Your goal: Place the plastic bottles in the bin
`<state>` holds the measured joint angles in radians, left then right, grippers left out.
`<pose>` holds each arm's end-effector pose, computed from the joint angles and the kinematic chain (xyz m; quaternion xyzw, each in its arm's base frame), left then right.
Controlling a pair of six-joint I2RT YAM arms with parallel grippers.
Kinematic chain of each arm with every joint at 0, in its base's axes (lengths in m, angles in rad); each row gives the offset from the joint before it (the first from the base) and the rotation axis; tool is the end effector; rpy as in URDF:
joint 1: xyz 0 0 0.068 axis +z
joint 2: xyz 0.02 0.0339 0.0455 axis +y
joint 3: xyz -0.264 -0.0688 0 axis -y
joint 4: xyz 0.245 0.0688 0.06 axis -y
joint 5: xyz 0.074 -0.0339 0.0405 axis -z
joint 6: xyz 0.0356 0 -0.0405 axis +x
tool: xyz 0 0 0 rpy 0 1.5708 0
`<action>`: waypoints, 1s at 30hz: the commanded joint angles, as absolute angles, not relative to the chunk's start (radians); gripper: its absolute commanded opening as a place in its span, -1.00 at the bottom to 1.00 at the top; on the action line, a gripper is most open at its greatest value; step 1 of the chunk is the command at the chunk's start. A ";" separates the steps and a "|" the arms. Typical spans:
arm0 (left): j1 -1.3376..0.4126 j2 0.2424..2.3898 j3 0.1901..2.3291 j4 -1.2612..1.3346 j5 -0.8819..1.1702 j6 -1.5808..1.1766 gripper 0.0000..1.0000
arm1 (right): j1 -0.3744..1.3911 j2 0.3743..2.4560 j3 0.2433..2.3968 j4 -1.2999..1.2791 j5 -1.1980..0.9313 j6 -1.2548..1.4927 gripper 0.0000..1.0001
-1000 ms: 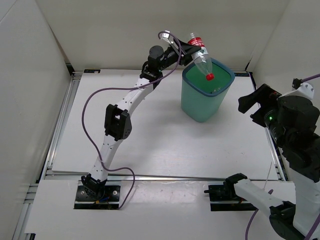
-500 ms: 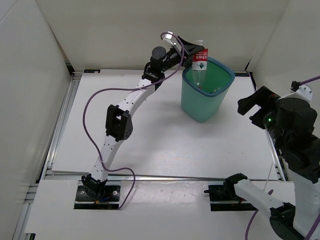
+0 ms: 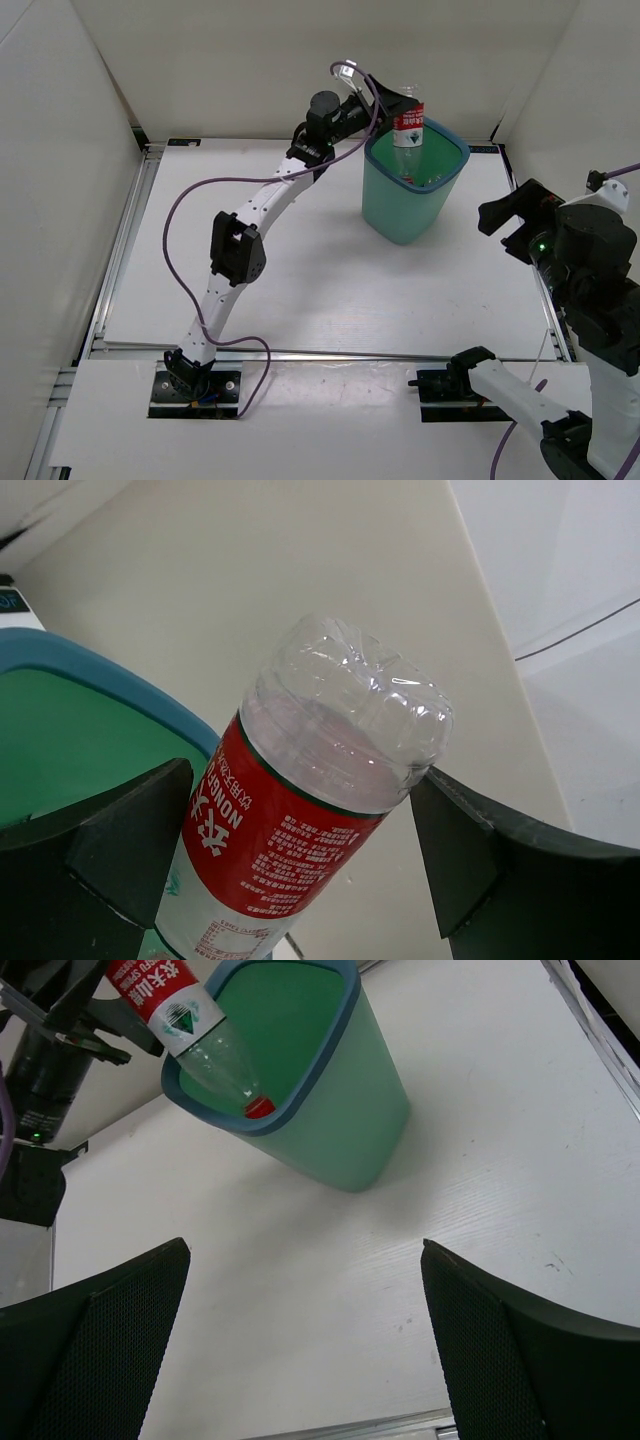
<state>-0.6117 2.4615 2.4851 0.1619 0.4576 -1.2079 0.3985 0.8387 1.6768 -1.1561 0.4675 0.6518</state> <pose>0.4600 -0.3419 0.3648 -0.0158 0.6458 -0.6806 0.3458 0.0646 0.0098 0.4990 0.2342 0.7646 0.1235 0.5875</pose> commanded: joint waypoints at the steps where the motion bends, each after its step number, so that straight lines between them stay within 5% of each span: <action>1: -0.620 2.316 2.470 0.130 0.448 -1.082 1.00 | 0.394 0.831 1.666 -1.131 0.500 0.661 1.00; 21: -0.719 2.264 2.405 -0.037 0.456 -0.628 1.00 | 0.394 0.781 1.615 -1.121 0.491 0.661 1.00; 30: -0.741 2.050 2.304 -0.144 0.128 -0.254 1.00 | 0.394 0.805 1.643 -1.140 0.497 0.611 1.00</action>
